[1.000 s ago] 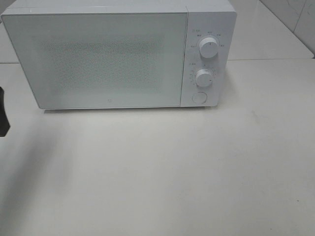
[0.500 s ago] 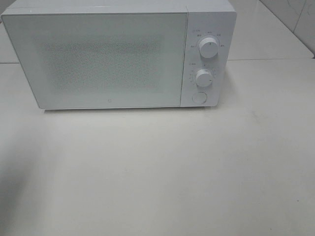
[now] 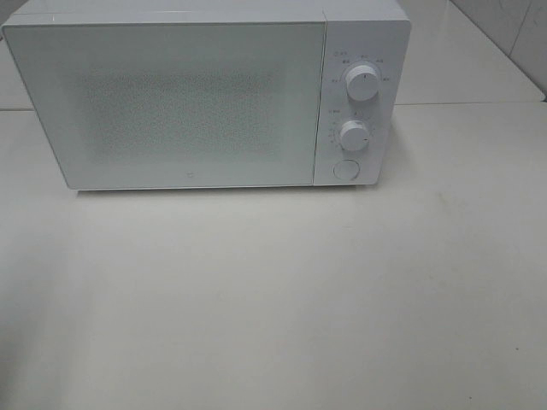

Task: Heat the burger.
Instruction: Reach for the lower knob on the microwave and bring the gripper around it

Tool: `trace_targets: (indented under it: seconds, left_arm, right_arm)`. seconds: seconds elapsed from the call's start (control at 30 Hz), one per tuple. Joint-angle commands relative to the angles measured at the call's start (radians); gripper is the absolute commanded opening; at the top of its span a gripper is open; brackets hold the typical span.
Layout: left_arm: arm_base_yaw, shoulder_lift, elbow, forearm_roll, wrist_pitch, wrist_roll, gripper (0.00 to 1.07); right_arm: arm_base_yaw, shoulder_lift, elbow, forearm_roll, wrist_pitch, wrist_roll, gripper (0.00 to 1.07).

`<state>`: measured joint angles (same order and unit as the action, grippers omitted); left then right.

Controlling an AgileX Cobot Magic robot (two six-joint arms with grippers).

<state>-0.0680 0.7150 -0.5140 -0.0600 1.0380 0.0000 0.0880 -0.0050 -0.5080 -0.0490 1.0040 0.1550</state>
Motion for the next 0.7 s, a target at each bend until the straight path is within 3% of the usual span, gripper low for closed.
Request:
trace_targets:
  seconds: [0.03, 0.27, 0.33, 0.57, 0.7]
  left_arm:
    - [0.003, -0.114, 0.008, 0.017, 0.001, 0.0, 1.0]
    - [0.003, -0.296, 0.008, 0.016, 0.0, 0.0, 1.0]
    - [0.003, -0.412, 0.008, -0.014, -0.002, 0.0, 1.0]
    - [0.009, -0.542, 0.008, -0.036, -0.005, 0.0, 1.0]
    - [0.077, -0.654, 0.008, -0.036, -0.005, 0.0, 1.0]
  right_arm:
    - [-0.005, -0.025, 0.004, 0.005, 0.0, -0.005, 0.76]
    - [-0.005, -0.025, 0.004, 0.005, 0.0, -0.005, 0.76]
    - [-0.005, -0.025, 0.004, 0.005, 0.0, -0.005, 0.76]
    - [-0.005, -0.025, 0.004, 0.005, 0.0, -0.005, 0.76]
    - [-0.005, -0.025, 0.004, 0.005, 0.0, -0.005, 0.76]
